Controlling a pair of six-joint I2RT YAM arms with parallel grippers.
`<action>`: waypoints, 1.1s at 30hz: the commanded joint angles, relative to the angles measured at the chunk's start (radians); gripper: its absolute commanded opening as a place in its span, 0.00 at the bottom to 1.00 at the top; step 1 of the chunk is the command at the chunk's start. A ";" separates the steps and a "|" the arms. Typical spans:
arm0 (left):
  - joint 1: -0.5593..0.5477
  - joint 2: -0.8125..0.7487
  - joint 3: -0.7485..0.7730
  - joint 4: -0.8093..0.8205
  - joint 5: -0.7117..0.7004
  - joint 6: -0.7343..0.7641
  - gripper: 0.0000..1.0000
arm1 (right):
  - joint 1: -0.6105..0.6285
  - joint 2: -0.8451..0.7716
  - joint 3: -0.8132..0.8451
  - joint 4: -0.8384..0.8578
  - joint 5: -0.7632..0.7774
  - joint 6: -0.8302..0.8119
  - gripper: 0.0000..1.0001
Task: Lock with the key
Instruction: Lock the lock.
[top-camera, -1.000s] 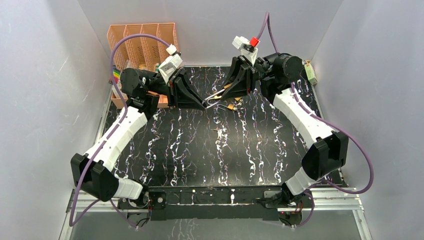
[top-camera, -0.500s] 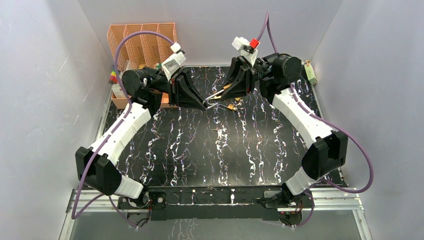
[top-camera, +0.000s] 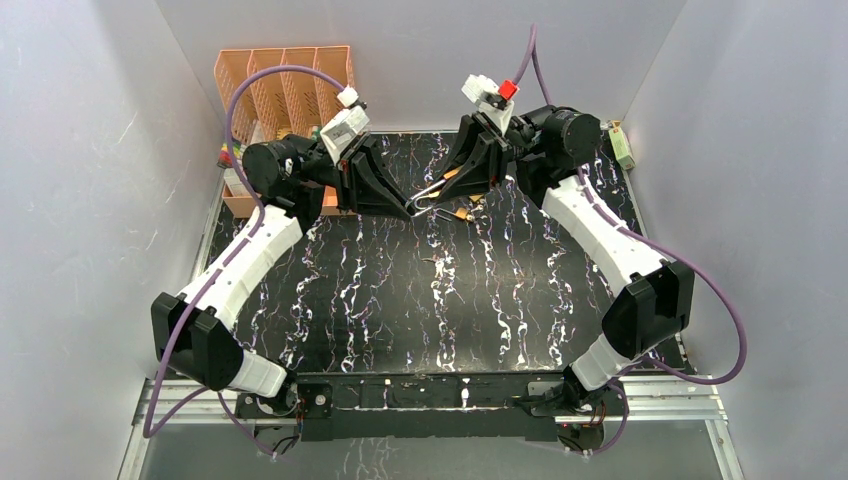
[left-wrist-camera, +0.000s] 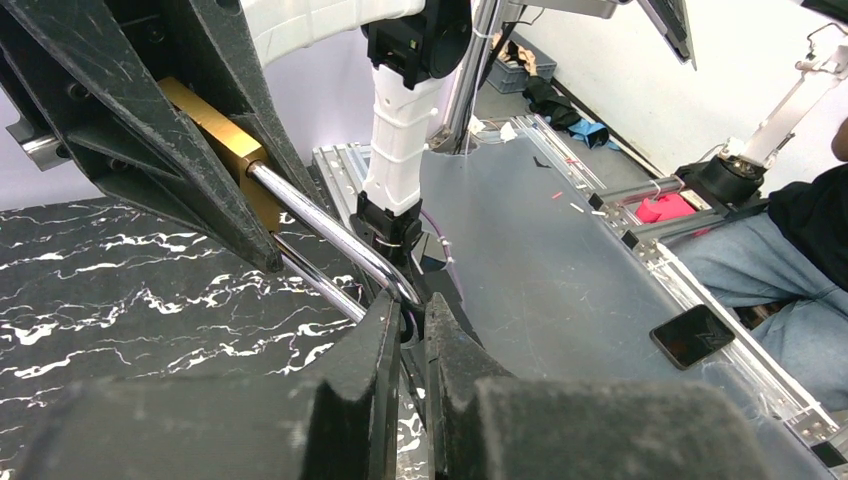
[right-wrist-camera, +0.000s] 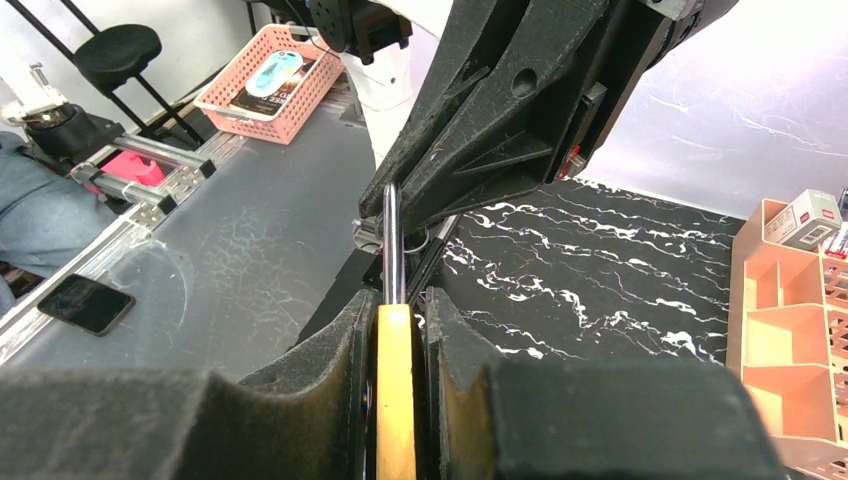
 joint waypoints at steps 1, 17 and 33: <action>-0.098 0.075 -0.011 0.080 -0.316 0.099 0.00 | 0.155 0.029 0.041 0.038 0.255 -0.054 0.00; -0.128 0.226 0.100 0.218 -0.370 0.027 0.00 | 0.254 0.056 -0.002 0.083 0.306 -0.065 0.00; -0.127 0.218 0.045 0.218 -0.418 0.080 0.00 | 0.281 0.090 0.063 0.125 0.322 -0.032 0.00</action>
